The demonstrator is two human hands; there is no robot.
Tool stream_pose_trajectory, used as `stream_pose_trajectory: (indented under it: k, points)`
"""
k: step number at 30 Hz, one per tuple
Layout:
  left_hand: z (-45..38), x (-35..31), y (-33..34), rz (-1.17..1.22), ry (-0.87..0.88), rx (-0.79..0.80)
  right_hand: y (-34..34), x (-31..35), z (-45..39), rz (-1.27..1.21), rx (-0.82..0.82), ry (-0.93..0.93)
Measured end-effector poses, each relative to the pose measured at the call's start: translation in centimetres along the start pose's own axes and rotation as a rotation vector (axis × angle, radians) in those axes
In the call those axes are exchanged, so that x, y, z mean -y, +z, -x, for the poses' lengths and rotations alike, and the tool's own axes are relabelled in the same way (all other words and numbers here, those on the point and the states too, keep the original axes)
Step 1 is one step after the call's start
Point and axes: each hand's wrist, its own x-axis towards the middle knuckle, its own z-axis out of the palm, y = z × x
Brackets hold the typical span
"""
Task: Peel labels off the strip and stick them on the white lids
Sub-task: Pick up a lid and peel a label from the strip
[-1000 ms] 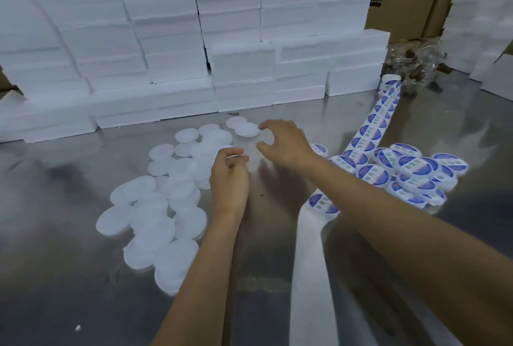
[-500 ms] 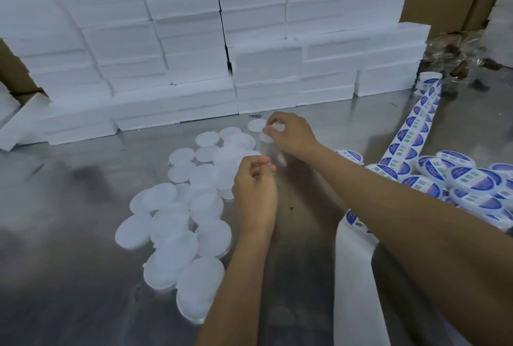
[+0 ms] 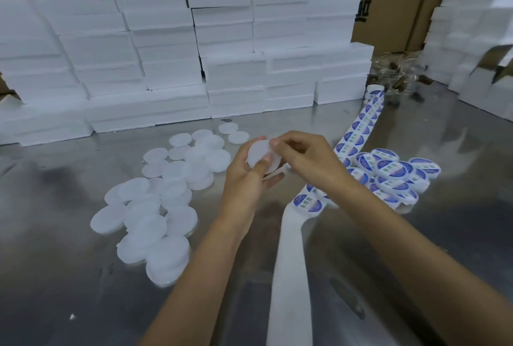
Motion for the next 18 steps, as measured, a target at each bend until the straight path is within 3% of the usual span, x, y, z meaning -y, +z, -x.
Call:
stream_pose_trajectory:
  k: [3,8,18]
  points:
    - [1.1,0.0,-0.2,-0.029,-0.016,0.032,-2.5,-1.1,1.8,0.325,-0.170,-0.064]
    - [1.6,0.1,0.0,-0.115,-0.066,0.076,-3.7,-4.9,5.5,0.754,-0.001,-0.066]
    - [1.7,1.1,0.6,-0.225,-0.120,0.100,-3.3,-6.0,5.9,0.720,0.041,-0.130]
